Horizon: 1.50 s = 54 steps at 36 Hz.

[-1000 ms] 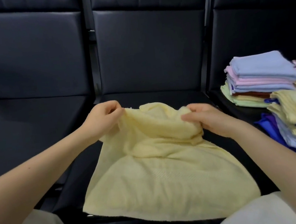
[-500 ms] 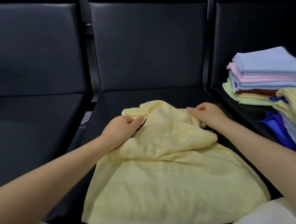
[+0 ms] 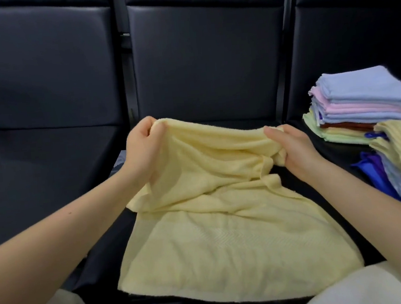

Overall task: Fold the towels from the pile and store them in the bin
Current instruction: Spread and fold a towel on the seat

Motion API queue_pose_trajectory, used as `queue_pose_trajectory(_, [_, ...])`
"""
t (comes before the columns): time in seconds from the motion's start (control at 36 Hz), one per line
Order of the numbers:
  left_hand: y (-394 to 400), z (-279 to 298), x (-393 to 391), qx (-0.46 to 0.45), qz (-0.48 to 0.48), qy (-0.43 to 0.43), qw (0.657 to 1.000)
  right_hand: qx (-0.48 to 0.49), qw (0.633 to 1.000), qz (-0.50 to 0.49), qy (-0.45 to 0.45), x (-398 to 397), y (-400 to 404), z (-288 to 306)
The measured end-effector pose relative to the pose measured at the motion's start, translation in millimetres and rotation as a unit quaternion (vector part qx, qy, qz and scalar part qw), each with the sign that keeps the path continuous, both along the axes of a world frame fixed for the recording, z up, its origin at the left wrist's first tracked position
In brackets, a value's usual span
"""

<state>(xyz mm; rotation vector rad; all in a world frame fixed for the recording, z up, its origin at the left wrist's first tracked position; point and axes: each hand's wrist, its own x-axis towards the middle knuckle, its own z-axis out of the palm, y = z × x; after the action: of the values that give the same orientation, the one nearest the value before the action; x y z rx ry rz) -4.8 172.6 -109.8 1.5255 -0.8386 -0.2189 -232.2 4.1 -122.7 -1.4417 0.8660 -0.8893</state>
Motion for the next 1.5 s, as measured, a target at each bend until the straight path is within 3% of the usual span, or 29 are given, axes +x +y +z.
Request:
queue_pose_trajectory(0.11, [15.1, -2.7, 0.2, 0.04, -0.105, -0.126, 0.986, -0.141, 0.984, -0.005, 0.112, -3.0, 8.6, 5.5])
queue_pose_trajectory(0.22, [21.2, -16.1, -7.7, 0.231, -0.25, -0.142, 0.929, -0.203, 0.948, 0.015, 0.246, -10.4, 1.3, -5.4])
queue_pose_trajectory(0.28, [16.7, -21.6, -11.9, 0.266, -0.236, -0.148, 0.923, -0.196, 0.932, 0.017, 0.304, -11.4, -5.2, -15.6])
queue_pose_trajectory(0.36, [5.5, -23.7, -13.5, 0.232, -0.164, -0.119, 0.951, -0.198, 0.909, 0.008, 0.368, -9.6, -14.9, -30.7])
queue_pose_trajectory(0.42, [-3.3, -27.7, -9.5, 0.22, -0.091, -0.155, 0.959, -0.219, 0.888, -0.006, 0.404, -8.2, -19.9, -35.7])
queue_pose_trajectory(0.53, [-19.5, -43.1, 3.2, 0.277, -0.016, -0.175, 0.945, -0.246, 0.857, -0.013, 0.454, -3.4, -19.4, -35.8])
queue_pose_trajectory(0.61, [-24.9, -49.8, 4.9, 0.387, -0.019, -0.189, 0.902, -0.242, 0.845, -0.041, 0.476, 1.2, -19.4, -36.2])
queue_pose_trajectory(0.69, [-30.8, -52.8, 3.2, 0.385, -0.035, -0.218, 0.896, -0.222, 0.841, -0.057, 0.489, 1.1, -22.5, -36.5])
queue_pose_trajectory(0.75, [-30.5, -50.0, 0.0, 0.346, -0.071, -0.124, 0.927, -0.208, 0.849, -0.059, 0.482, 0.0, -24.6, -36.2])
queue_pose_trajectory(0.83, [-26.6, -37.2, -2.8, 0.251, -0.097, 0.1, 0.958, -0.201, 0.866, -0.059, 0.453, 0.2, -25.9, -37.9])
queue_pose_trajectory(0.89, [-25.8, -30.6, 0.8, 0.19, -0.083, 0.201, 0.957, -0.194, 0.886, -0.05, 0.417, -0.9, -26.4, -40.9])
queue_pose_trajectory(1.0, [-20.7, -24.2, 5.3, 0.14, -0.102, 0.357, 0.918, -0.148, 0.947, -0.064, 0.279, -2.1, -24.6, -39.6])
queue_pose_trajectory(1.06, [-20.5, -25.7, 8.3, 0.146, -0.112, 0.367, 0.912, -0.124, 0.963, -0.075, 0.228, -1.2, -24.1, -35.1])
queue_pose_trajectory(1.11, [-21.9, -23.3, 11.7, 0.125, -0.106, 0.329, 0.93, -0.084, 0.977, -0.076, 0.182, -0.4, -24.1, -30.6])
queue_pose_trajectory(1.22, [-24.0, -9.4, 19.9, 0.047, -0.073, 0.175, 0.981, -0.038, 0.989, -0.074, 0.122, -2.3, -24.4, -26.1])
queue_pose_trajectory(1.33, [-15.6, -0.3, 25.1, 0.041, -0.085, 0.026, 0.995, -0.038, 0.99, -0.06, 0.118, -1.8, -21.6, -26.1])
queue_pose_trajectory(1.5, [-8.2, -15.7, 25.9, 0.118, -0.127, 0.073, 0.982, -0.067, 0.981, -0.038, 0.176, -4.3, -20.2, -29.6])
